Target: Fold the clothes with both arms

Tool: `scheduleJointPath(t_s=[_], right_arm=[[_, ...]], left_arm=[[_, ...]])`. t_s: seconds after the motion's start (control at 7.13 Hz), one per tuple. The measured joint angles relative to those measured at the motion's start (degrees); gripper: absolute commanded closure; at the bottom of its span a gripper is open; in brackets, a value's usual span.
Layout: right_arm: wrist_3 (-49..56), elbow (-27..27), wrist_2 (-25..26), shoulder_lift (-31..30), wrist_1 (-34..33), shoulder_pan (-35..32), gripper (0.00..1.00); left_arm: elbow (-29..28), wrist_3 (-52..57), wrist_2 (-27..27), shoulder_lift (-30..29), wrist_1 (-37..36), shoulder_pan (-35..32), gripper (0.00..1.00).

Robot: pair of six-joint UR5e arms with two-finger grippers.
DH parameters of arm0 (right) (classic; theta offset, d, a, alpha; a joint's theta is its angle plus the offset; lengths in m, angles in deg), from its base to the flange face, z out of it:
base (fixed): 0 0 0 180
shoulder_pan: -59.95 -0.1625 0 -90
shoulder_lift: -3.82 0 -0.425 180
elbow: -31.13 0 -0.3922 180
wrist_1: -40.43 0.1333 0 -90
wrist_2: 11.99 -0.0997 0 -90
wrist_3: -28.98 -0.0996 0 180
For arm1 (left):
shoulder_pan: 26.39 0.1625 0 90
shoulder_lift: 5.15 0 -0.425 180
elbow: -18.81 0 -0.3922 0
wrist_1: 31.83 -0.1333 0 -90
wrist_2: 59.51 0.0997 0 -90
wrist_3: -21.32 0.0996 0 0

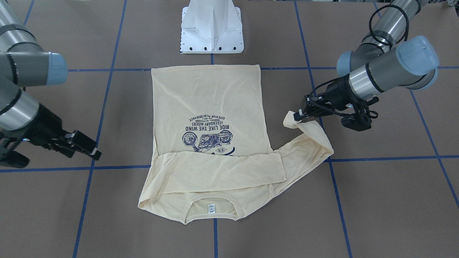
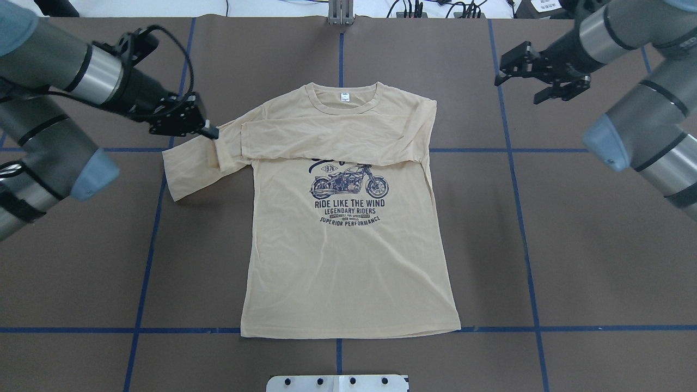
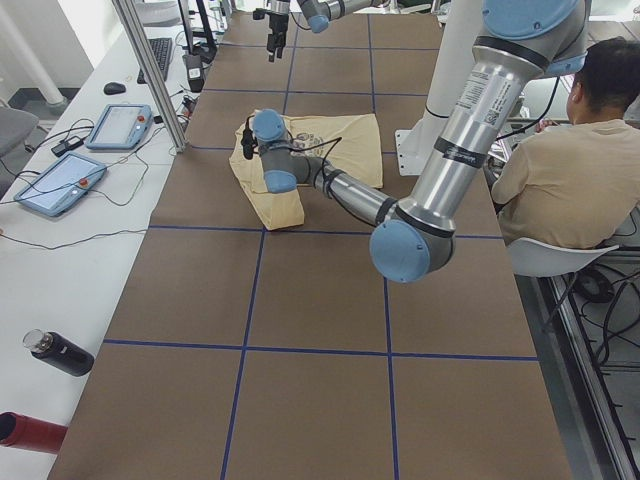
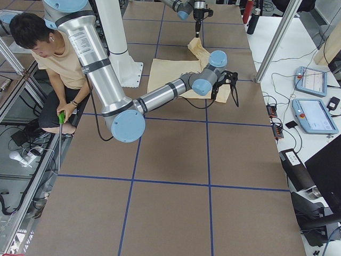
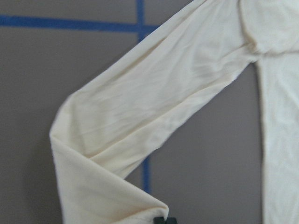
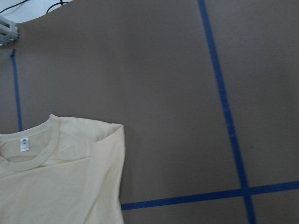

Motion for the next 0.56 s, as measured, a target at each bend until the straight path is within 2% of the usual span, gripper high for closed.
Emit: scheduleJointPath(t_s=[0.28, 0.56], right_arm=[[14.01, 0.01, -2.0, -7.52, -0.01, -6.28, 0.0], [20.39, 0.63, -2.17, -10.88, 0.01, -9.16, 0.0]], left_arm=[[-9.66, -6.18, 7.37, -14.89, -1.01, 2.37, 1.0], [-18.13, -9.76, 17.45, -26.11, -1.02, 7.51, 1.0]])
